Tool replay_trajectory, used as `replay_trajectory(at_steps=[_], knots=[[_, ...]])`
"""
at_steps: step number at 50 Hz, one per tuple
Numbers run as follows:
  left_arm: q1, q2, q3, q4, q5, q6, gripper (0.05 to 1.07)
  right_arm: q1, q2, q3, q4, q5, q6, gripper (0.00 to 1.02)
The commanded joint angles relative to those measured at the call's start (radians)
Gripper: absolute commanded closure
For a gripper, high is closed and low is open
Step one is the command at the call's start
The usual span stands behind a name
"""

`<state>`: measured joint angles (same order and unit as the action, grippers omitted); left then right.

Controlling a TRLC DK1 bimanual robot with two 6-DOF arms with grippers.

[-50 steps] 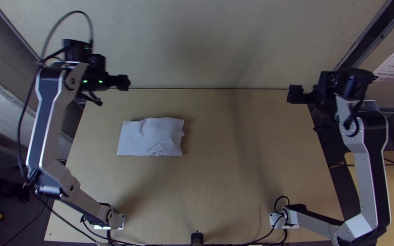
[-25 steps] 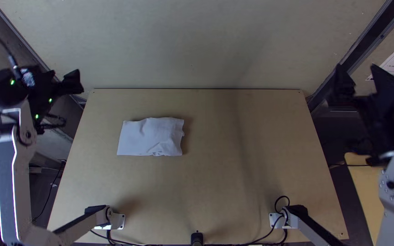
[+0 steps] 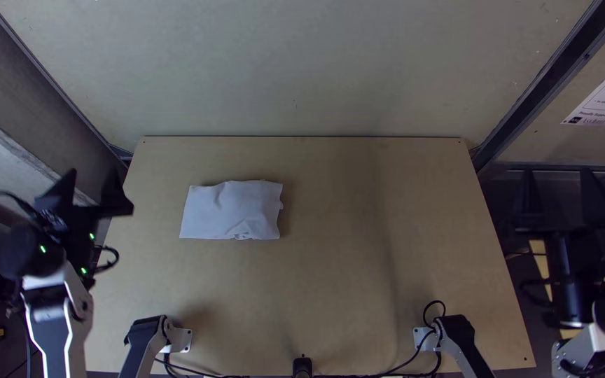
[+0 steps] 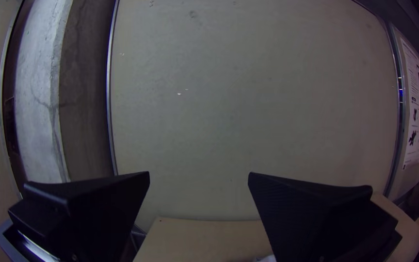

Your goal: Fold the t-shirt

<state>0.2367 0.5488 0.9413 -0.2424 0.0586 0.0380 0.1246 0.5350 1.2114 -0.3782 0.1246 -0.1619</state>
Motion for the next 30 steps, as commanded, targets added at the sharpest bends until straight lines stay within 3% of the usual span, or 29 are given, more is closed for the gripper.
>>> replay_trajectory(at_steps=[1, 30], knots=[[0.007, -0.125, -0.125, 0.037, -0.006, 0.002, 0.10, -0.014, -0.109, -0.102, 0.048, 0.014, -0.021, 0.03], [0.012, -0.443, -0.453, 0.037, 0.003, 0.014, 0.10, -0.005, -0.543, -0.616, 0.113, -0.010, -0.076, 0.04]])
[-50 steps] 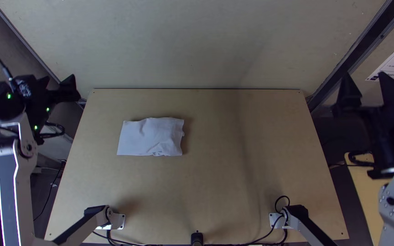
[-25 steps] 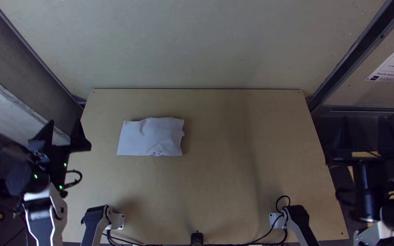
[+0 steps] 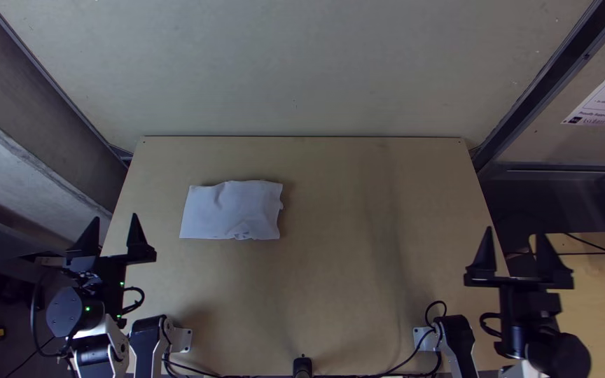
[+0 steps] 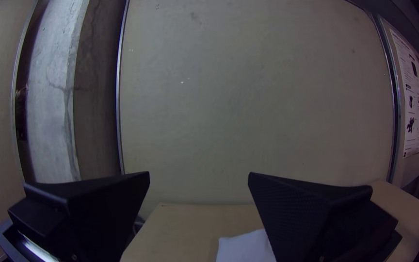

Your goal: Fold the t-shirt

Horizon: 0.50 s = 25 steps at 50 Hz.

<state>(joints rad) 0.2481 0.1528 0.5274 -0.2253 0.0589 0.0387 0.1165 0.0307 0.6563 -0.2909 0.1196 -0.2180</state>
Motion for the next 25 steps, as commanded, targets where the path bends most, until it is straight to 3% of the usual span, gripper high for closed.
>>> replay_trajectory(at_steps=[1, 17, 25], knots=[[0.000, -0.055, -0.044, 0.018, 0.004, 0.013, 0.10, 0.000, -0.038, -0.066, 0.027, -0.005, -0.009, 0.04], [-0.010, -0.154, -0.224, 0.075, 0.033, 0.015, 0.10, 0.005, -0.040, -0.327, 0.185, -0.005, -0.001, 0.04], [-0.017, -0.156, -0.380, 0.236, 0.033, 0.018, 0.10, 0.049, -0.040, -0.494, 0.211, -0.005, -0.006, 0.04]])
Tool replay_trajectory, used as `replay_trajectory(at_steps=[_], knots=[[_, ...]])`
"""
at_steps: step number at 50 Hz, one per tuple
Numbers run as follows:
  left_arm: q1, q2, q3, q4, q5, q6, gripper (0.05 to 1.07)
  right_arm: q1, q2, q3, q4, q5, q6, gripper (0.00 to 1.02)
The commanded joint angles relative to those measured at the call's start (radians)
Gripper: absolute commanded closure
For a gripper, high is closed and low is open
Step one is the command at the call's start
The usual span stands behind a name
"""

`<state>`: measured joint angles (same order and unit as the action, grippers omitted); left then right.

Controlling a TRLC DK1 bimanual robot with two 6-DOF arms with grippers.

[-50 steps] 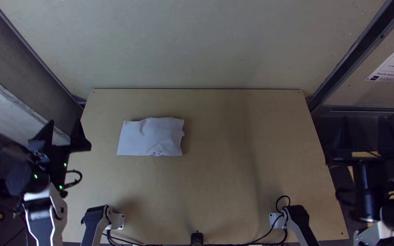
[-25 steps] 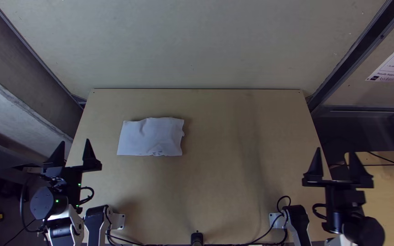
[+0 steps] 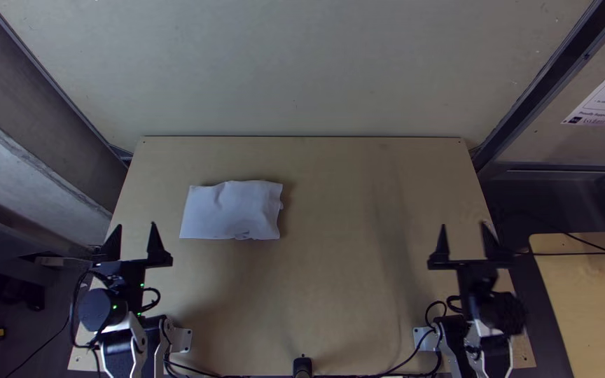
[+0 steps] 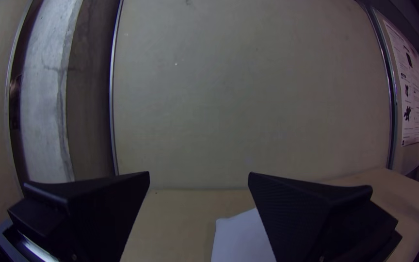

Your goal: Fold the t-shirt

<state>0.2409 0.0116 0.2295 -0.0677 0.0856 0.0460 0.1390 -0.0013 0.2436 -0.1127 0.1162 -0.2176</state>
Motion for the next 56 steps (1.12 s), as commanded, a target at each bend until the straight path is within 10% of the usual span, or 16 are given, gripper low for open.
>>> replay_trajectory(at_steps=[1, 9, 56], knots=[[-0.011, -0.015, -0.098, 0.083, 0.006, 0.012, 0.10, 0.036, -0.008, -0.101, 0.047, -0.001, -0.009, 0.04], [-0.014, -0.015, -0.194, 0.121, -0.003, 0.043, 0.10, 0.051, -0.008, -0.231, 0.217, -0.001, -0.022, 0.04], [-0.002, -0.012, -0.228, 0.069, -0.018, 0.046, 0.10, 0.027, 0.000, -0.239, 0.125, -0.001, 0.061, 0.04]])
